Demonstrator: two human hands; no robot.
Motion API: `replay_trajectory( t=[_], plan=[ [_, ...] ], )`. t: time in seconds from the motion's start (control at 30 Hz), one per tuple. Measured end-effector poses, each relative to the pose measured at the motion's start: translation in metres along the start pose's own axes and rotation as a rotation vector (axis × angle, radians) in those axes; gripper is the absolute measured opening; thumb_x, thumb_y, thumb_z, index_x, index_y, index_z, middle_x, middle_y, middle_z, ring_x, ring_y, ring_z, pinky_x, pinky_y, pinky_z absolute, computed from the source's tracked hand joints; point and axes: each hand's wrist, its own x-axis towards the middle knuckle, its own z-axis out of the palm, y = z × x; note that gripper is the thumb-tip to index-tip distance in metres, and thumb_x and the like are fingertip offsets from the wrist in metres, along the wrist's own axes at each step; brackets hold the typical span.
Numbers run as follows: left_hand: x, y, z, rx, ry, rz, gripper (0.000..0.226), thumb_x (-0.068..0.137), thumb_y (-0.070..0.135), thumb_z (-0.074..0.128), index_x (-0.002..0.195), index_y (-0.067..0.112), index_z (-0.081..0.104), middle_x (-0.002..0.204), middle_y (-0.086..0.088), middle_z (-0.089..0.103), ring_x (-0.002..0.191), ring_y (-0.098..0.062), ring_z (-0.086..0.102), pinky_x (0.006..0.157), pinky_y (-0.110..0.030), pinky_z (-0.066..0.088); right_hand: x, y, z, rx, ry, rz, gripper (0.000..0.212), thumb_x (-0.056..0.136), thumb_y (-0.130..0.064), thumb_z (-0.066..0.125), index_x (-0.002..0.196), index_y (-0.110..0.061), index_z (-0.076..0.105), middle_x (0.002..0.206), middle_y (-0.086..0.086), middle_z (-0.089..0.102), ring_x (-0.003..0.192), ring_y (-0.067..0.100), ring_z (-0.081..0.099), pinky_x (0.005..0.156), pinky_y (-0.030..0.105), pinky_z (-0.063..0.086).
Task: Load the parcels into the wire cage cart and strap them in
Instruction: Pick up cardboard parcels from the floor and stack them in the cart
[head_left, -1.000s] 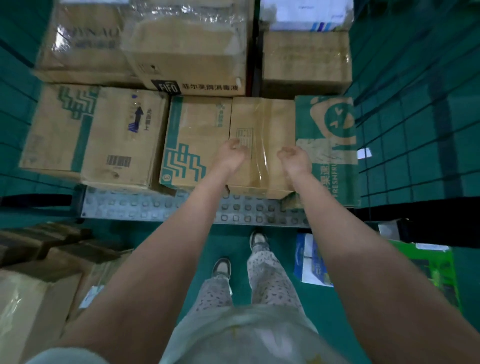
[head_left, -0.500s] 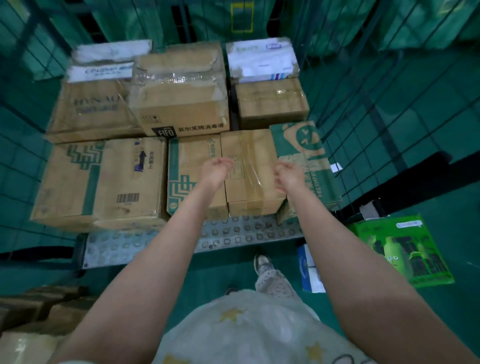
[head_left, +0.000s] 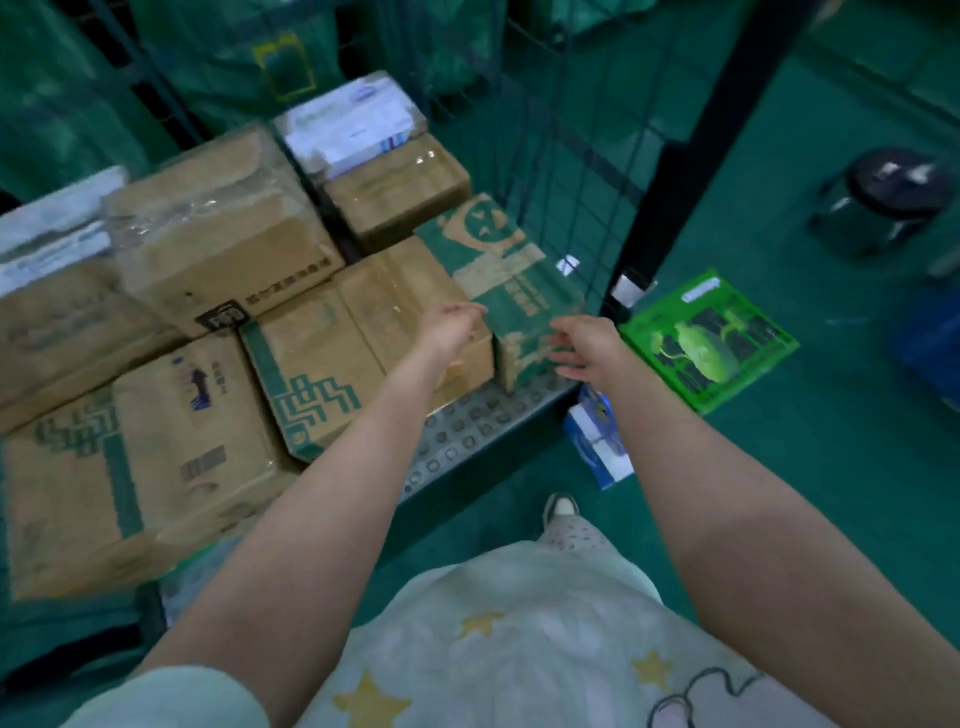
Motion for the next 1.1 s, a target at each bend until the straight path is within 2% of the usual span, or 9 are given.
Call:
replay_trajectory(
  t=[0.23, 0.33, 0.4, 0.5, 0.57, 0.7, 0.83, 0.97, 1.1],
  plan=[
    [-0.026, 0.016, 0.095, 0.176, -0.195, 0.093, 0.019, 0.093, 0.011, 0.047, 0.098, 0.023, 0.061, 0.089, 0.005, 0.058, 0.077, -0.01, 0.054, 0.054, -0.017, 0.04, -0.033, 0.05, -0.097, 0.155, 0.16, 0.056, 0.007, 0.096, -0.017, 0.05, 0.1, -0.013, 0.053, 0.101, 0.007, 0.056, 0.069, 0.019, 0.052, 0.06, 0.026, 0.039],
    [-0.043, 0.012, 0.136, 0.245, -0.302, 0.114, 0.019, 0.093, 0.015, 0.047, 0.08, 0.024, 0.058, 0.079, 0.01, 0.057, 0.069, -0.006, 0.051, 0.06, -0.019, 0.035, -0.052, 0.076, -0.137, 0.235, 0.218, 0.07, 0.024, 0.097, -0.017, 0.047, 0.119, -0.011, 0.055, 0.099, 0.006, 0.057, 0.065, 0.016, 0.051, 0.06, 0.026, 0.039],
    [-0.055, 0.008, 0.163, 0.276, -0.359, 0.131, 0.022, 0.093, 0.015, 0.047, 0.074, 0.024, 0.055, 0.079, 0.009, 0.058, 0.072, -0.009, 0.053, 0.062, -0.02, 0.034, -0.064, 0.093, -0.16, 0.277, 0.261, 0.087, 0.02, 0.097, -0.017, 0.047, 0.115, -0.013, 0.054, 0.095, 0.006, 0.058, 0.065, 0.015, 0.052, 0.06, 0.027, 0.04],
    [-0.078, -0.001, 0.206, 0.333, -0.439, 0.143, 0.021, 0.093, 0.015, 0.046, 0.078, 0.024, 0.057, 0.088, 0.005, 0.06, 0.083, -0.015, 0.054, 0.069, -0.025, 0.038, -0.088, 0.12, -0.199, 0.349, 0.329, 0.104, 0.032, 0.097, -0.018, 0.047, 0.126, -0.006, 0.053, 0.088, 0.004, 0.056, 0.064, 0.014, 0.051, 0.063, 0.027, 0.04],
    [-0.099, -0.009, 0.23, 0.381, -0.493, 0.149, 0.018, 0.093, 0.014, 0.045, 0.085, 0.023, 0.058, 0.091, 0.003, 0.059, 0.08, -0.013, 0.053, 0.067, -0.024, 0.037, -0.105, 0.138, -0.221, 0.384, 0.37, 0.128, 0.036, 0.097, -0.017, 0.045, 0.13, -0.002, 0.051, 0.085, 0.003, 0.055, 0.064, 0.014, 0.049, 0.07, 0.03, 0.041],
    [-0.138, -0.02, 0.284, 0.454, -0.598, 0.182, 0.021, 0.093, 0.016, 0.045, 0.077, 0.024, 0.055, 0.079, 0.009, 0.058, 0.07, -0.009, 0.052, 0.064, -0.023, 0.034, -0.147, 0.175, -0.271, 0.47, 0.473, 0.152, 0.036, 0.097, -0.016, 0.045, 0.13, -0.003, 0.052, 0.107, 0.013, 0.059, 0.071, 0.018, 0.054, 0.077, 0.033, 0.041],
    [-0.179, -0.029, 0.332, 0.518, -0.679, 0.22, 0.023, 0.092, 0.016, 0.044, 0.076, 0.026, 0.056, 0.079, 0.011, 0.059, 0.074, -0.01, 0.054, 0.07, -0.026, 0.038, -0.178, 0.215, -0.312, 0.551, 0.566, 0.181, 0.031, 0.097, -0.018, 0.047, 0.125, -0.006, 0.054, 0.103, 0.006, 0.058, 0.074, 0.017, 0.055, 0.079, 0.034, 0.045],
    [-0.221, -0.045, 0.378, 0.597, -0.766, 0.251, 0.023, 0.093, 0.016, 0.043, 0.078, 0.027, 0.057, 0.08, 0.011, 0.06, 0.074, -0.009, 0.055, 0.075, -0.028, 0.041, -0.211, 0.258, -0.347, 0.628, 0.633, 0.214, 0.021, 0.095, -0.019, 0.05, 0.114, -0.012, 0.055, 0.104, 0.006, 0.059, 0.071, 0.017, 0.056, 0.064, 0.03, 0.046],
    [-0.264, -0.067, 0.422, 0.666, -0.857, 0.28, 0.022, 0.093, 0.016, 0.043, 0.079, 0.027, 0.057, 0.086, 0.01, 0.061, 0.083, -0.013, 0.057, 0.079, -0.03, 0.042, -0.244, 0.304, -0.382, 0.72, 0.721, 0.242, 0.028, 0.095, -0.02, 0.051, 0.121, -0.009, 0.055, 0.107, 0.008, 0.061, 0.077, 0.019, 0.058, 0.072, 0.033, 0.046]
  ],
)
